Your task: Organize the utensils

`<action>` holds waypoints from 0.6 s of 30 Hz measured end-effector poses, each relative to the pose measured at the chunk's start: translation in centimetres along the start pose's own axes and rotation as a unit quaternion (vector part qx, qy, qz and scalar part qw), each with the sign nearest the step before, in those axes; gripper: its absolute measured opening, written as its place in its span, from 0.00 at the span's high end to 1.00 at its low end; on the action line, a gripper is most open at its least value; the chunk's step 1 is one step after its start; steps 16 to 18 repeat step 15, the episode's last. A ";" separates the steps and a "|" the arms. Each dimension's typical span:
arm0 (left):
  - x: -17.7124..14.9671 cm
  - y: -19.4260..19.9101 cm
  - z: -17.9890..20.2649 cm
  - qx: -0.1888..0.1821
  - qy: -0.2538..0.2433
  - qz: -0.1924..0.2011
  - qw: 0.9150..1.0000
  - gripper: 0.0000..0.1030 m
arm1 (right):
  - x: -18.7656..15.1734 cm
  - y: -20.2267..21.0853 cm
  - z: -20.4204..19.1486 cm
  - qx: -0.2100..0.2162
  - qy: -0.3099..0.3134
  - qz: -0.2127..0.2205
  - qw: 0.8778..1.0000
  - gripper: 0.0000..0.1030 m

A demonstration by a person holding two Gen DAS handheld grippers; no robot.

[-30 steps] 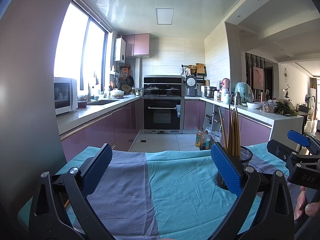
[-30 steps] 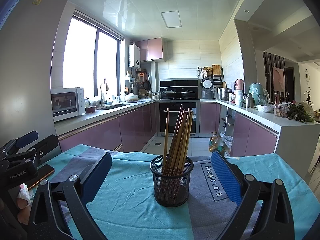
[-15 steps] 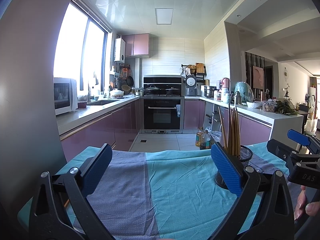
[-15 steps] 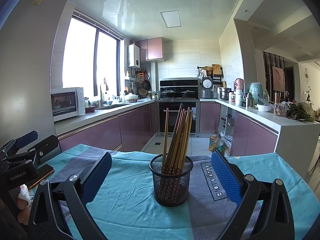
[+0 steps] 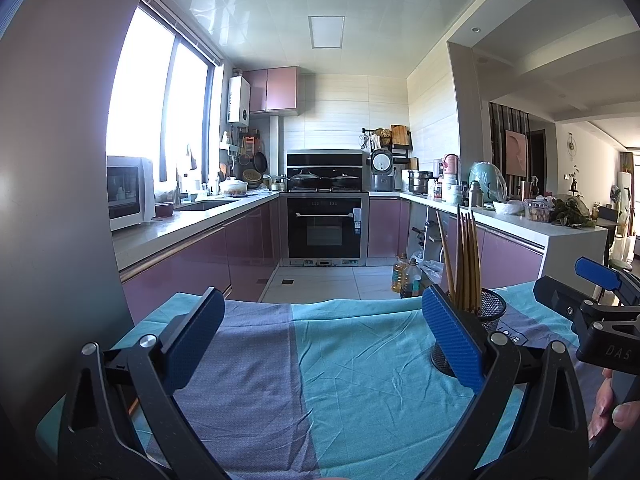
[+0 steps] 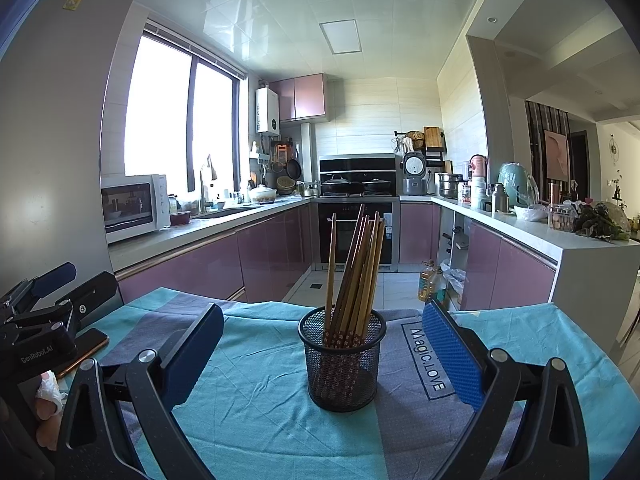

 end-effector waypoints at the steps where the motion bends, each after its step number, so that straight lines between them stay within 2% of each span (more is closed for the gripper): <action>1: 0.0 -0.1 -0.1 -0.002 0.000 -0.001 1.000 0.05 | 0.0 0.0 0.0 0.000 0.000 0.000 1.000 0.06; 7: -0.3 -0.2 -0.2 -0.001 -0.005 -0.001 1.000 0.05 | -0.1 -0.2 0.2 -0.001 -0.001 -0.004 1.000 0.06; 11: -0.7 -1.0 -0.3 -0.008 -0.003 -0.021 1.000 0.05 | -0.3 -0.5 0.9 -0.010 0.006 -0.012 1.000 0.06; 15: -1.6 -2.9 -1.3 -0.011 0.003 -0.061 0.998 0.05 | -1.5 -2.1 3.8 -0.046 0.008 -0.071 0.996 0.06; 18: -1.6 -2.9 -1.3 -0.011 0.003 -0.061 0.998 0.05 | -1.5 -2.1 3.8 -0.046 0.008 -0.071 0.996 0.06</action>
Point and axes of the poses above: each gripper's, at about its wrist camera, not at the fingertips, and y roughly against the way its jaws point, z to its right, x to its top, the point moved 2 cm from there along -y, roughly the way its jaws point, and after that the axes turned 1 degree about z, right-handed, at the moved point
